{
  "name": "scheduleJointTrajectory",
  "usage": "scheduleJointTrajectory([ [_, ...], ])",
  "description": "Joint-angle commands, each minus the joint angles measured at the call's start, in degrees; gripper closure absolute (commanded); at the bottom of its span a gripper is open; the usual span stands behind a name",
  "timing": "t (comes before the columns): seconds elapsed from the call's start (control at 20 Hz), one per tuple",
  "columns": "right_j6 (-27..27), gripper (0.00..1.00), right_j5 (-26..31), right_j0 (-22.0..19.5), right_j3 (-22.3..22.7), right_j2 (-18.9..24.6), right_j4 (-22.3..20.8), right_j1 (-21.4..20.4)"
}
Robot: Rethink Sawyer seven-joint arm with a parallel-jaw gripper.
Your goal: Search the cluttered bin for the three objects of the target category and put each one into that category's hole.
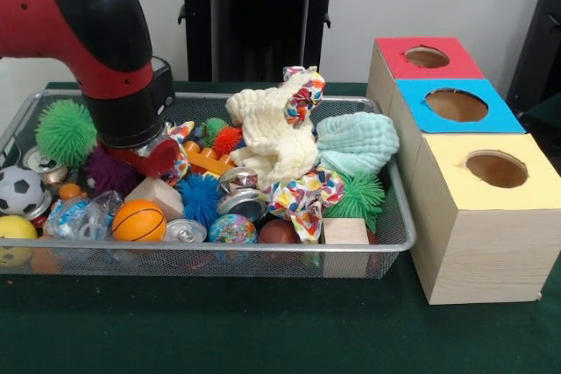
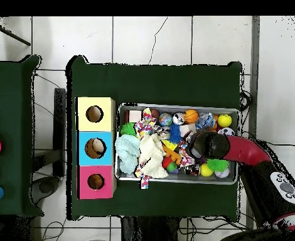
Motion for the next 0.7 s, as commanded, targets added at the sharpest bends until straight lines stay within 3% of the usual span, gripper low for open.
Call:
scheduleJointTrajectory([
  [0.05, -17.65, 1.00, 2.05, 1.10, -1.99, 5.23, -4.44, 5.47],
  [0.2, -13.49, 1.00, 0.41, 2.42, -1.37, 3.32, -5.03, 3.04],
  [0.3, -12.76, 1.00, -0.59, 3.31, -0.31, 2.30, -6.65, -0.59],
  [0.45, -11.47, 1.00, -1.10, 5.26, 3.13, 0.21, -9.19, -9.71],
  [0.7, -8.40, 1.00, 1.07, 8.43, 5.22, -2.83, -11.29, -17.93],
])
